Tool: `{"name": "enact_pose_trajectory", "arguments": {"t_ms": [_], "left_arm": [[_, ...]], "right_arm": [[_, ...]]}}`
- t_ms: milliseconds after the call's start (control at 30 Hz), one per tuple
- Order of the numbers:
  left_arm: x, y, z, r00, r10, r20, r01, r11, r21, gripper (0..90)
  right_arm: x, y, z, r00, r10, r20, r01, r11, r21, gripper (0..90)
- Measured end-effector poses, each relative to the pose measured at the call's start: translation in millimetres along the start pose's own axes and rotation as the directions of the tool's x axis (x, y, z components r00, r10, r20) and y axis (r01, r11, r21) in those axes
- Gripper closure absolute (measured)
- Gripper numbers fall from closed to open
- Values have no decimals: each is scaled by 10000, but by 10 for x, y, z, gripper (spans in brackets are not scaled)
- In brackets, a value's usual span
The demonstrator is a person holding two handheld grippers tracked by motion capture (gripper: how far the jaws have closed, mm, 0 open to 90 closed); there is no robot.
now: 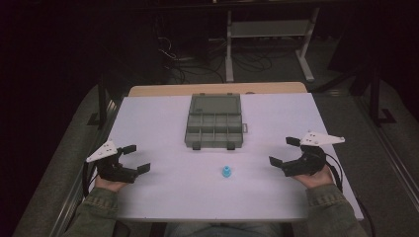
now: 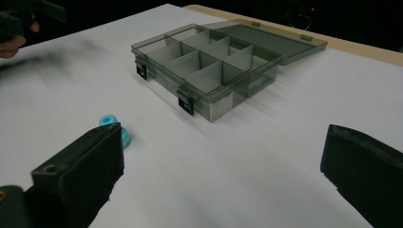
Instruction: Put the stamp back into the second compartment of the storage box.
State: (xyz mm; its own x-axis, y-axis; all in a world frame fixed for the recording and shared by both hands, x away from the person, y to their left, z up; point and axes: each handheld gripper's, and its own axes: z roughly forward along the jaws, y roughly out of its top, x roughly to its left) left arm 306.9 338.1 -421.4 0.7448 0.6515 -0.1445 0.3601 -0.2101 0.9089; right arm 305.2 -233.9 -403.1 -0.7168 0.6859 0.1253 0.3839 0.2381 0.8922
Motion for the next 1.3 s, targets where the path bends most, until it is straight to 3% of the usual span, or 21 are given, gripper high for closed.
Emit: {"name": "enact_pose_trajectory", "arguments": {"t_ms": [833,1300], "left_arm": [[-9,5,6,10000,-26,42,27,9999,-121,0],[-10,7,3,10000,2,59,-2,9999,-119,0]], "right_arm": [[156,220,291,9950,-614,-783,645,9972,381,1],[224,290,417,9915,-672,-1114,746,9951,642,1]]}}
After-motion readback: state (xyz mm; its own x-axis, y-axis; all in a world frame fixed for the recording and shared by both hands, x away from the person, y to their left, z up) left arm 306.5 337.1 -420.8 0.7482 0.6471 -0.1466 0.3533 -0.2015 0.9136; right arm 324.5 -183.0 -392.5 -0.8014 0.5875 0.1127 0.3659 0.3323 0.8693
